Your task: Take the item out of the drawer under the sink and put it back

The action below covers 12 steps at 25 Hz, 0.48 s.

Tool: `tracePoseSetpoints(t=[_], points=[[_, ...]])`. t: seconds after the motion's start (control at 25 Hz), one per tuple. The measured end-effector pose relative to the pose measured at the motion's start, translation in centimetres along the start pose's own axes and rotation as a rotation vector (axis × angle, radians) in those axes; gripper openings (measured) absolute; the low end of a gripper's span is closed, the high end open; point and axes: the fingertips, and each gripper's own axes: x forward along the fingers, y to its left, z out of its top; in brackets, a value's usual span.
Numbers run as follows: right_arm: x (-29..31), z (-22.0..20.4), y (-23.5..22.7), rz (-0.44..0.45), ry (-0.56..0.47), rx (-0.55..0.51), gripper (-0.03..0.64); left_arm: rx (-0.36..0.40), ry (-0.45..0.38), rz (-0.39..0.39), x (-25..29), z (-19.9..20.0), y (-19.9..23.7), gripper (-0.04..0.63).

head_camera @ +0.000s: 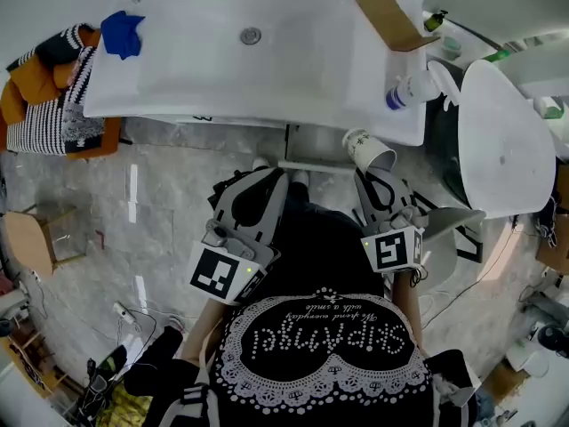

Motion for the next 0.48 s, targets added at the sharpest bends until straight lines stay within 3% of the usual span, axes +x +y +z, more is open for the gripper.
tracePoseSetpoints(t=[0.48], points=[[1.6,-2.2,1.9,0.084,0.075,-0.151,0.025,0.003,-0.07,0.048,-0.7,1.1,-0.1,0.005]])
